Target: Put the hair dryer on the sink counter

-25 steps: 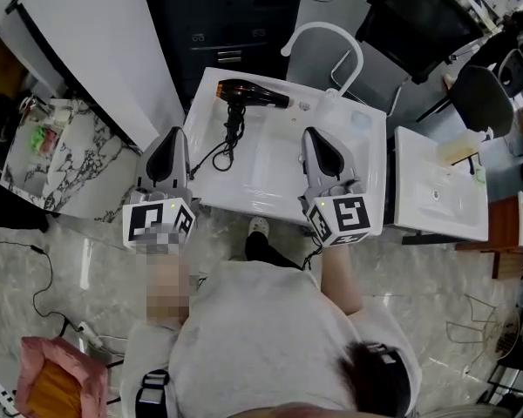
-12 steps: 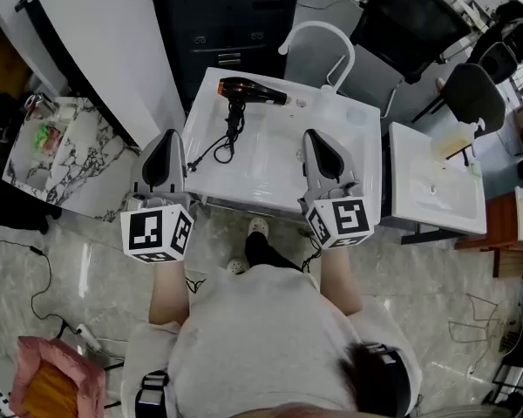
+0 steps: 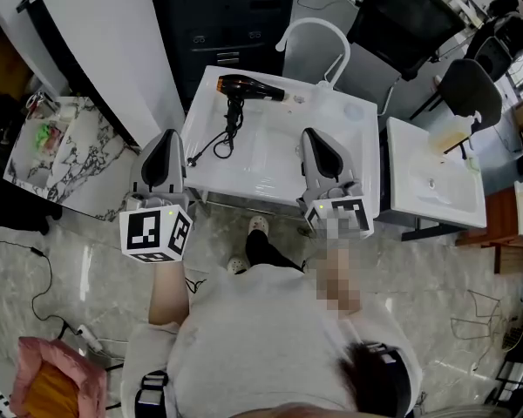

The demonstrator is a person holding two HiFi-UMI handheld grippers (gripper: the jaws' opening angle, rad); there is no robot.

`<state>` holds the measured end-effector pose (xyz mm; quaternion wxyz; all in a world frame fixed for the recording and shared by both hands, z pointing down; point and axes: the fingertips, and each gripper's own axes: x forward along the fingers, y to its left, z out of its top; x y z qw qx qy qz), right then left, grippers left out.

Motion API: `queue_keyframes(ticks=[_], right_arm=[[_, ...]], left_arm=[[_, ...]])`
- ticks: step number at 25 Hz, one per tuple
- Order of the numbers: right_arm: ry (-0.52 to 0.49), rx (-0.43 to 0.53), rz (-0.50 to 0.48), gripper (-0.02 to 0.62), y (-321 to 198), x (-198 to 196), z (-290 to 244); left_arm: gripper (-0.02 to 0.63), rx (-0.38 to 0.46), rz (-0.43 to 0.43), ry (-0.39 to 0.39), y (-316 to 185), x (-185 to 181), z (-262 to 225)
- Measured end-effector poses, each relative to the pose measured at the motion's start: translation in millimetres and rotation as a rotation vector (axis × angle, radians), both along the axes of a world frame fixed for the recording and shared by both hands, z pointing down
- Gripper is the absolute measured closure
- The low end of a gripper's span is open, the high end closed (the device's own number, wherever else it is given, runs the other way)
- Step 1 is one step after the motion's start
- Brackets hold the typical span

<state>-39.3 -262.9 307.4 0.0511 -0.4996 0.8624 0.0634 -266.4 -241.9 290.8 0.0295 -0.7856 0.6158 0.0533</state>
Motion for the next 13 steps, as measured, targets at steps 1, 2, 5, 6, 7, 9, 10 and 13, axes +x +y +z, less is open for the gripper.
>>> queue_keyframes(ticks=[1, 2, 5, 6, 7, 9, 10, 13], right_arm=[[-0.001, 0.0, 0.002, 0.584, 1.2, 0.5, 0.2], [-0.002, 0.0, 0.003, 0.584, 2.3, 0.9, 0.4], [-0.006, 0.0, 0.006, 0.584, 4.6, 1.7, 1.1], [-0.008, 0.0, 0.007, 0.584, 5.2, 1.9, 1.5], [-0.009, 0.0, 0.007, 0.584, 5.6, 2.0, 1.8], [-0.008, 0.0, 0.008, 0.584, 6.2, 1.8, 1.7], [-0.008, 0.001, 0.008, 0.584, 6.7, 1.7, 1.2], [-0.009, 0.002, 0.008, 0.584, 8.7, 1.0, -0.9]], left_arm=[[0.597, -0.001, 0.003, 0.0, 0.9, 0.7, 0.3], [0.597, -0.002, 0.005, -0.001, 1.6, 1.4, 0.7], [0.597, -0.006, 0.009, -0.004, 3.6, 2.3, 2.1], [0.598, -0.006, 0.009, -0.003, 4.1, 2.1, 2.5], [0.597, -0.006, 0.009, -0.001, 4.5, 1.8, 2.7], [0.598, -0.007, 0.008, 0.002, 5.1, 0.9, 2.8], [0.597, -0.008, 0.007, 0.003, 5.5, 0.5, 2.5], [0.597, -0.008, 0.007, 0.004, 7.5, -0.8, 0.8]])
